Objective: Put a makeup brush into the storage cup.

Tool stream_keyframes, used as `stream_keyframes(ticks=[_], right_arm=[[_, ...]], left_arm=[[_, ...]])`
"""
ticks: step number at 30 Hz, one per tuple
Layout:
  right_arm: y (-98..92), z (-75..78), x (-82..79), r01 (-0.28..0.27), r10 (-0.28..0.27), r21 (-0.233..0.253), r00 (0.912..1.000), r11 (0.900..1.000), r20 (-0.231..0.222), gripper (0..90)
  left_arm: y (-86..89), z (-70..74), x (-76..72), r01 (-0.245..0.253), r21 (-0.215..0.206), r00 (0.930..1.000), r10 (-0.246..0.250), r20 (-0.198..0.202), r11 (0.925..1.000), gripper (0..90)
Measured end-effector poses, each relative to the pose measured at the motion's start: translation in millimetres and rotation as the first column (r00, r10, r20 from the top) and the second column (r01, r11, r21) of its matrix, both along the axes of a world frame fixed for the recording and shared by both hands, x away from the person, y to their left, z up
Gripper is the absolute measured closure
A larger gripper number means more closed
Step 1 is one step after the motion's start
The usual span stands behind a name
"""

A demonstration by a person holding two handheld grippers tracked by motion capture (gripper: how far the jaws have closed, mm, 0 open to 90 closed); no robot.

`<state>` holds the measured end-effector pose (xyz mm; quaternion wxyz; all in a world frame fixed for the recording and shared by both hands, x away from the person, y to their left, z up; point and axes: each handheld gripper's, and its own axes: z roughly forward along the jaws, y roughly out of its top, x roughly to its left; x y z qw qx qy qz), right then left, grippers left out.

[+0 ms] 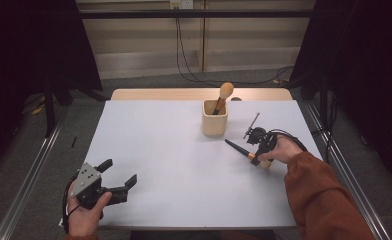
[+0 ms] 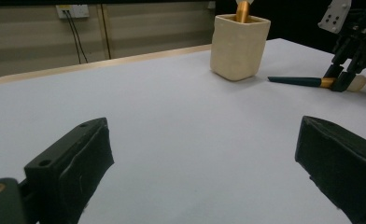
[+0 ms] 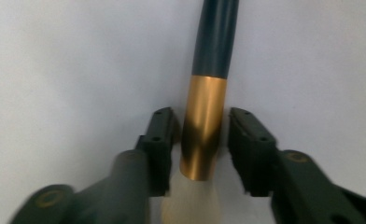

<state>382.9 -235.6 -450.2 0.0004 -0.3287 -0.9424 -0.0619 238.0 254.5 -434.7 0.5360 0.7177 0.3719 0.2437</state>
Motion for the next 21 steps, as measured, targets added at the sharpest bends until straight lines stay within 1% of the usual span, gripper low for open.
stream_keyframes(ticks=[2,3,4,5,6,8,10,11,12,17,19,20,21], right_arm=[[-0.8,0.0,0.5,0.01,-0.01,0.001,0.9999,1.0,0.001,71.8],[-0.2,-0.1,0.1,0.001,-0.001,-0.003,1.0,1.0,0.003,72.7],[1.6,0.3,-0.7,0.008,-0.008,-0.012,1.0,1.0,0.003,73.4],[2.0,0.0,-0.7,0.007,-0.006,-0.01,1.0,1.0,0.004,74.2],[3.0,0.8,-0.7,0.008,-0.008,-0.022,1.0,1.0,0.001,74.5],[3.5,0.8,-0.6,0.011,-0.011,-0.025,0.9999,1.0,-0.004,74.6],[3.2,1.0,-1.1,0.006,-0.006,-0.026,1.0,1.0,0.005,74.8],[3.0,0.7,-1.7,0.01,-0.009,-0.02,0.9999,1.0,0.01,74.8],[1.6,0.0,-1.9,0.022,-0.022,-0.002,0.9997,1.0,0.012,74.9],[2.1,1.0,-1.5,0.035,-0.035,-0.01,0.9994,0.999,0.006,74.9],[0.7,1.1,-1.3,0.039,-0.039,0.002,0.9992,0.999,0.011,74.9],[0.3,1.7,-1.7,0.038,-0.038,0.003,0.999,0.999,0.024,75.0],[-0.3,1.8,-2.8,0.045,-0.046,0.01,0.9988,0.999,0.017,74.9]], left_arm=[[0.0,0.0,0.0,0.0,0.0,1.0,0.0,0.0,1.0,3.7],[0.1,-0.1,0.1,0.0,0.0,1.0,0.0,0.0,1.0,3.7],[0.2,-0.1,0.5,0.002,0.003,1.0,-0.002,0.002,1.0,3.7],[0.3,-0.2,0.5,0.004,0.007,1.0,-0.004,0.001,1.0,3.7],[0.2,-0.1,0.5,0.005,0.01,1.0,-0.005,0.001,0.9999,3.7],[0.0,0.0,0.3,0.006,0.01,1.0,-0.006,0.002,0.9999,3.7],[0.0,-0.1,0.4,0.006,0.011,1.0,-0.006,0.001,0.9999,3.7],[0.1,-0.2,0.5,0.005,0.012,1.0,-0.005,0.0,0.9999,3.7],[0.2,-0.3,0.7,0.005,0.011,1.0,-0.005,-0.001,0.9999,3.7],[0.4,-0.3,1.2,0.002,0.006,1.0,-0.002,-0.003,1.0,3.7],[0.6,-0.3,1.2,0.002,0.007,1.0,-0.002,-0.003,1.0,3.7],[0.8,-0.2,1.0,0.002,0.007,1.0,-0.002,-0.002,1.0,3.7],[0.9,-0.3,1.1,0.001,0.006,1.0,-0.001,-0.003,1.0,3.7]])
